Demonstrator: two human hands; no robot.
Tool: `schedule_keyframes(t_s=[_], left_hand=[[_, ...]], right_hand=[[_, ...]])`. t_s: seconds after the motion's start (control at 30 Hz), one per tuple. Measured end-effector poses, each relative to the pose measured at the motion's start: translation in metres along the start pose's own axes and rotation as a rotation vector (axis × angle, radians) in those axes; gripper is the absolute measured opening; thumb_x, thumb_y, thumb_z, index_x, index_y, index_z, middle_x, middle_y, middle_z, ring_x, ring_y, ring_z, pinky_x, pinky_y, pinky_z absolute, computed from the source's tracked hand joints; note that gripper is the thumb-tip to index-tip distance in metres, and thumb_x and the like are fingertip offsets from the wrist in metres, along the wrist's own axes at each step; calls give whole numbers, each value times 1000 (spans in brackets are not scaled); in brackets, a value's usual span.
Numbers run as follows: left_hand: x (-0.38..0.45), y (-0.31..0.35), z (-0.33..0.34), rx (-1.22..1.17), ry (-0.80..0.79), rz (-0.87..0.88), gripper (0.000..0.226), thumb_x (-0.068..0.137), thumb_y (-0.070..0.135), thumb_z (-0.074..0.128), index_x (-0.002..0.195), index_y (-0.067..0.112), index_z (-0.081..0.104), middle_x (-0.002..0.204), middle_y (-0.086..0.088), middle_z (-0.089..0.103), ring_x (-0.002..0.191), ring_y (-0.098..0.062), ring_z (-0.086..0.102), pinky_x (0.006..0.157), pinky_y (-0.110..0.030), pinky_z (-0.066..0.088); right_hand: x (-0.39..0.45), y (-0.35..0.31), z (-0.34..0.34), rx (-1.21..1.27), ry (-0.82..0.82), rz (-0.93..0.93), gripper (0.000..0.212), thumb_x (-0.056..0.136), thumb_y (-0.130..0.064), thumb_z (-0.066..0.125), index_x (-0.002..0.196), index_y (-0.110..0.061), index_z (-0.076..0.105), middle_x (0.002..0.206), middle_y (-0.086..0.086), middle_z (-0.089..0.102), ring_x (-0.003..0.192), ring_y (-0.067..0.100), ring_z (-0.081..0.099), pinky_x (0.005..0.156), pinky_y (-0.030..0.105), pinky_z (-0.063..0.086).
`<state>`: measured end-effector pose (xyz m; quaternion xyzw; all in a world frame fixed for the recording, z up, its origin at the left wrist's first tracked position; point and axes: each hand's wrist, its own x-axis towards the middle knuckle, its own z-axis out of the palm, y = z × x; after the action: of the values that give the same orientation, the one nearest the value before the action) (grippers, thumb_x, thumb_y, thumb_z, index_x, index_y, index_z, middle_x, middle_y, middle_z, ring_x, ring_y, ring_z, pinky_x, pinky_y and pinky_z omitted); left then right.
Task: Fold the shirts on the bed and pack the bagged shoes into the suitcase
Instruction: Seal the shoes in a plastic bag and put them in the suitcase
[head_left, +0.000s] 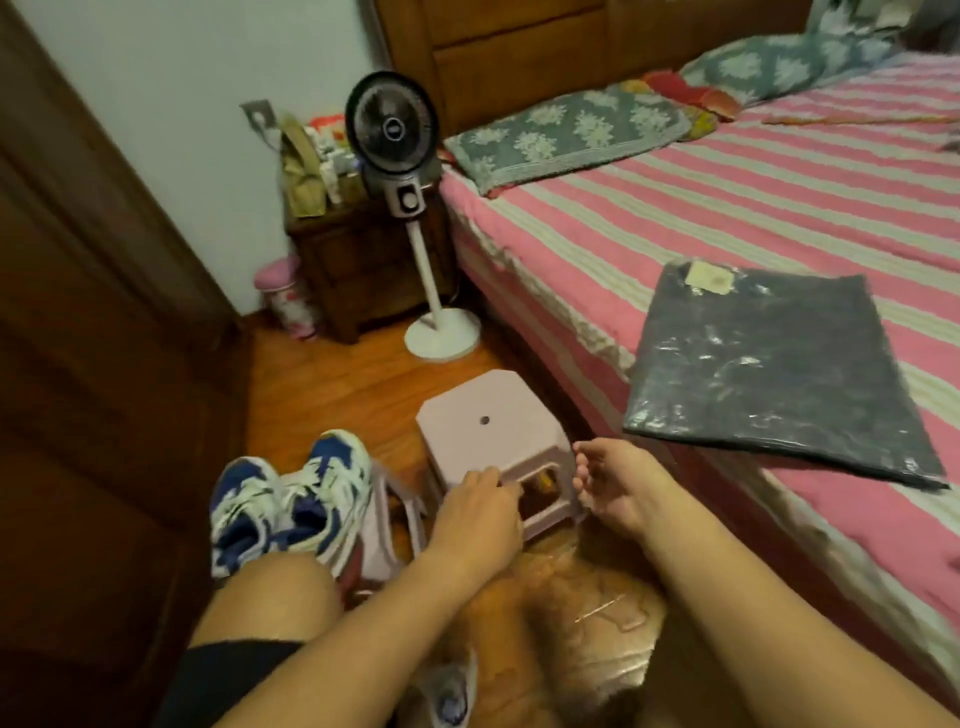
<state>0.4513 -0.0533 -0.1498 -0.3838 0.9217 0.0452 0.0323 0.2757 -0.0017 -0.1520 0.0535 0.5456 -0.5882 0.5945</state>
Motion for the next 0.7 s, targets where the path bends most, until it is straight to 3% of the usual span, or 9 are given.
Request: schedule_keyframes(t_s=[0.1,0.2,0.3,0.33,0.4,0.47,0.57,0.7], left_hand=[[-20,-45,-2,-2,-38,-98,33,97,24,49,125,20,64,123,-7,59,114,-32,55,90,-44,48],[-57,-117,-12,-59,-41,-298,31,95,20,49,120,21,67,120,-7,63,111,-31,61,87,-42,53],[-98,-191,-17,-46,-73,-524,31,95,18,52,121,28,67,122,-2,65,110,-29,64,85,-41,54],[-110,-211,-18,-52,-62,-606,30,96,19,52,120,31,66,123,-1,66,110,-28,64,86,-40,54],[-125,-244,-16,-99,-4,-729,29,95,19,52,117,32,67,123,0,66,109,-26,64,85,-38,54],[-132,-259,-10,-181,36,-806,27,95,20,52,111,34,68,122,1,65,108,-26,63,85,-37,53],[-126,-260,-3,-330,63,-801,28,94,20,51,108,37,68,122,0,67,108,-28,64,89,-39,54],[-105,-246,-15,-403,256,-676,29,99,17,51,116,31,70,119,3,69,105,-20,64,84,-32,51]], right_hand=[[1,17,39,-192,-61,-70,12,97,-11,58,89,-5,65,61,5,55,53,15,50,50,28,47],[3,55,95,-597,-101,-153,16,97,-12,57,93,-3,70,73,11,64,63,22,59,55,32,51],[4,113,157,-1071,-261,-353,17,97,-20,58,105,-9,69,94,11,71,81,24,65,70,34,54],[11,136,179,-1232,-321,-438,24,95,-26,61,115,-13,66,106,10,70,92,26,66,78,35,53],[27,183,221,-1523,-419,-585,57,91,-41,67,141,-23,48,132,10,55,112,32,61,92,37,50],[47,220,251,-1736,-362,-587,70,90,-46,68,148,-27,35,142,12,36,114,38,58,94,43,49],[65,231,265,-1879,-226,-561,47,94,-37,61,135,-19,46,140,14,39,110,34,59,91,41,51],[47,184,225,-1828,-318,-750,38,91,-25,62,128,-17,56,131,10,39,100,40,61,95,42,51]])
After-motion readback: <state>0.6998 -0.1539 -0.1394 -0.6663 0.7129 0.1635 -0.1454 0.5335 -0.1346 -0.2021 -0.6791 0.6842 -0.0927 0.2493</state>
